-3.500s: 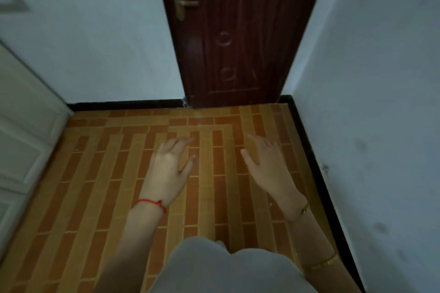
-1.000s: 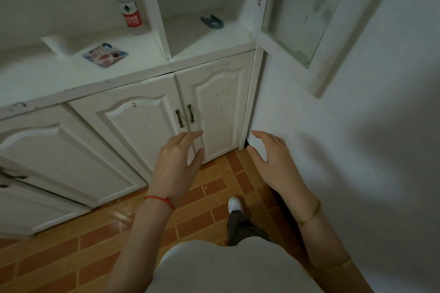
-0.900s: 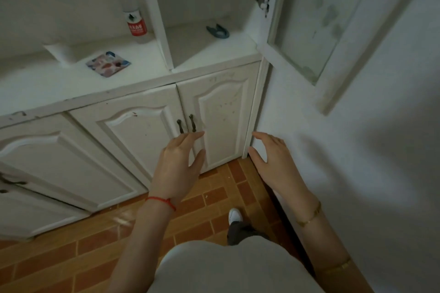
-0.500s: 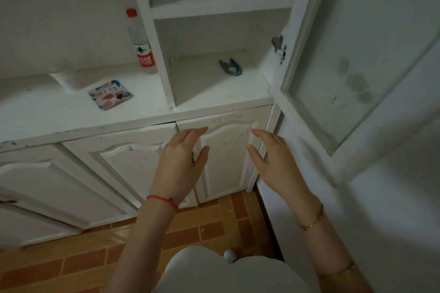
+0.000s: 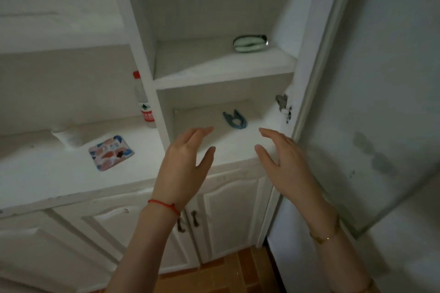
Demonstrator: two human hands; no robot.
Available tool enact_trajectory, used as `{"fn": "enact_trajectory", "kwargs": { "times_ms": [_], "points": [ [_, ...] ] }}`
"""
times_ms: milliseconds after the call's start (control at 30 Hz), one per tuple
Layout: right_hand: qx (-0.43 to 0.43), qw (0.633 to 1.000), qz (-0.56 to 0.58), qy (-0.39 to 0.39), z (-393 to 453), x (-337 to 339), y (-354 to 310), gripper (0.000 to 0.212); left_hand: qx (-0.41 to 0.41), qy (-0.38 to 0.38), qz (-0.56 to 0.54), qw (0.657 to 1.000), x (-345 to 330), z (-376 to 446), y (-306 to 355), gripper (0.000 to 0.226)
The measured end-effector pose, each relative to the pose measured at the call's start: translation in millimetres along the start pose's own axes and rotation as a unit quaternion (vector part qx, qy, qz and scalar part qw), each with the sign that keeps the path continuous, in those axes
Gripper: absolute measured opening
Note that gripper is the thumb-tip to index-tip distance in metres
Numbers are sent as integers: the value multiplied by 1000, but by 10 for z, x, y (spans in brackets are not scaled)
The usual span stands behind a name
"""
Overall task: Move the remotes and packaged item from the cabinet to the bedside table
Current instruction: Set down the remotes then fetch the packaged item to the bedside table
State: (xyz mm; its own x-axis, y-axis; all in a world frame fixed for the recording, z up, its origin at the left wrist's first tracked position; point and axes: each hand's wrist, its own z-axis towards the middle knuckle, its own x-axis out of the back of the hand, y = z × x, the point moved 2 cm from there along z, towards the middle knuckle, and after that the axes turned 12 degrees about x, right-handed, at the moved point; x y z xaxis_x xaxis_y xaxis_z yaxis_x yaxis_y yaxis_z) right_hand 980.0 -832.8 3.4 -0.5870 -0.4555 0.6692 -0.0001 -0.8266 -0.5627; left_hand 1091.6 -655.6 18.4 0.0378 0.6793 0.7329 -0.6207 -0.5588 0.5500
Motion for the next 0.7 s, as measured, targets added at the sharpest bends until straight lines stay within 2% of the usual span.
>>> {"fn": "enact_trajectory", "kwargs": {
  "times_ms": [167,267,433,567,700],
  "points": [
    [44,993,2,110,812,363,-34,37,-54,55,-19,997,242,756,316,38],
    [41,989,14,139,1291,552,-59,35,-63,70,-28,995,330,1214,512,36],
    [28,992,-44,116,1986,675,-5,37,-57,75,-21,995,284,1999,731,34],
    [7,987,-142,69,2416,629,147,34,15,19,-12,1000,60,2594,776,35],
    [-48,974,-216,44,2780,516,456,37,108,-13,14,994,-221,3003,717,38]
  ]
}}
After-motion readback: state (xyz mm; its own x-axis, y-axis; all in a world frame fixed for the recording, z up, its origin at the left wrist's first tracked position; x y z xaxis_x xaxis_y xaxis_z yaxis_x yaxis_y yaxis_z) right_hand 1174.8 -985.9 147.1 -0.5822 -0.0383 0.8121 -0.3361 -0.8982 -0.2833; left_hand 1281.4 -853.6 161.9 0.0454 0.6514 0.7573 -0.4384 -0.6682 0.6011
